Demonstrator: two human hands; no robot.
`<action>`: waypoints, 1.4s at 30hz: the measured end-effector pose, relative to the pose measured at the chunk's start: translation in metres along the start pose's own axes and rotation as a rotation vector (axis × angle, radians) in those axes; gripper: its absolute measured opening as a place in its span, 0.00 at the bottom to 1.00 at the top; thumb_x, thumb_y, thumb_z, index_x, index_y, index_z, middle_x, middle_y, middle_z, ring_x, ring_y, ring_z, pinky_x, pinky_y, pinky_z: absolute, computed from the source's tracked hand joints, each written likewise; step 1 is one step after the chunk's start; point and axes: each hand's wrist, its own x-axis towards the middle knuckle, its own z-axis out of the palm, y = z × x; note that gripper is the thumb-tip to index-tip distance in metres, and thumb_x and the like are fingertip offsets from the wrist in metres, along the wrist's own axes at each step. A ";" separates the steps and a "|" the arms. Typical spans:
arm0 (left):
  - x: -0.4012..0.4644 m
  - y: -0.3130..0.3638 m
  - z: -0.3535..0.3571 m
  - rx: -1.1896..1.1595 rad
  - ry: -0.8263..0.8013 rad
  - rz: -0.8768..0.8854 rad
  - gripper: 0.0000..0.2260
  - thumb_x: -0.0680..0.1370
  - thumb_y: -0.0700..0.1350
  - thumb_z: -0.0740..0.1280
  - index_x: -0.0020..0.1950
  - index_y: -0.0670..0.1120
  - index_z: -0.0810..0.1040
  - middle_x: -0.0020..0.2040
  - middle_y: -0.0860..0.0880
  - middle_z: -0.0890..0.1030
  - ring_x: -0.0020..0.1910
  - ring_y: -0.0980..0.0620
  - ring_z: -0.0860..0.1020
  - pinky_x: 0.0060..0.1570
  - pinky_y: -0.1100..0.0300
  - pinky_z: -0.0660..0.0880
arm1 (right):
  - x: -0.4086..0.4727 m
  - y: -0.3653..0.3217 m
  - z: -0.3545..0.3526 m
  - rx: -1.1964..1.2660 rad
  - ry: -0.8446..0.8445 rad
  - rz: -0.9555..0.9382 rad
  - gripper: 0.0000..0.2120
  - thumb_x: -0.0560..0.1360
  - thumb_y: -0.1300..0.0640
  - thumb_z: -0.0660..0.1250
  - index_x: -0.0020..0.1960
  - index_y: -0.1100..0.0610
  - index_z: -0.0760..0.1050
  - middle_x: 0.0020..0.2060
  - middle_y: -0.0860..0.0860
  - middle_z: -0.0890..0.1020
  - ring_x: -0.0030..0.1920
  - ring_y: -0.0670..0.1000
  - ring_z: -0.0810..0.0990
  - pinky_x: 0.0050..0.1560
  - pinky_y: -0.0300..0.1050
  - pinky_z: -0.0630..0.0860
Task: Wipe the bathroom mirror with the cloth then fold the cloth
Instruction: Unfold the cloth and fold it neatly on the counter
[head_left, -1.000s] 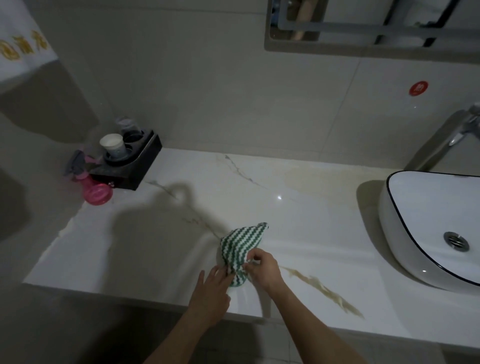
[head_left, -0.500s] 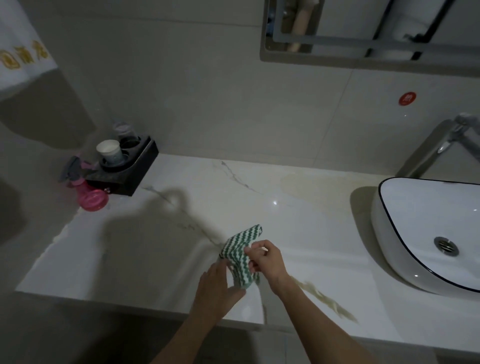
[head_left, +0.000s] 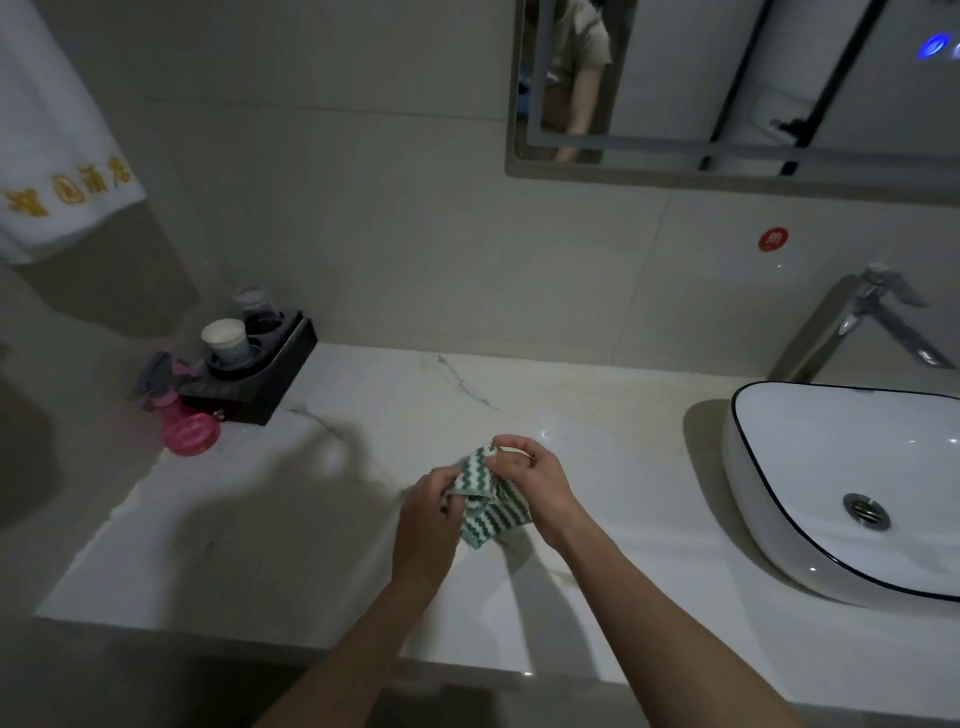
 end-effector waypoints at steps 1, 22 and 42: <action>0.003 0.005 -0.002 -0.006 0.012 0.018 0.10 0.72 0.37 0.62 0.51 0.43 0.79 0.46 0.46 0.81 0.43 0.47 0.78 0.43 0.56 0.74 | 0.000 -0.001 -0.001 -0.026 -0.019 -0.013 0.17 0.70 0.73 0.66 0.55 0.59 0.76 0.43 0.55 0.82 0.45 0.53 0.80 0.46 0.43 0.78; 0.077 0.039 -0.049 0.108 -0.077 0.297 0.07 0.76 0.37 0.67 0.51 0.44 0.82 0.47 0.48 0.80 0.46 0.53 0.77 0.49 0.63 0.72 | 0.021 -0.024 -0.011 -0.725 0.057 -0.350 0.11 0.73 0.68 0.64 0.49 0.54 0.74 0.42 0.49 0.79 0.43 0.49 0.77 0.39 0.37 0.73; 0.153 0.032 -0.086 0.410 -0.284 0.371 0.08 0.77 0.42 0.67 0.51 0.39 0.82 0.47 0.43 0.79 0.48 0.45 0.78 0.49 0.57 0.71 | 0.072 -0.092 -0.058 -1.146 0.195 -0.459 0.06 0.76 0.62 0.66 0.47 0.61 0.81 0.45 0.58 0.82 0.47 0.57 0.79 0.44 0.44 0.68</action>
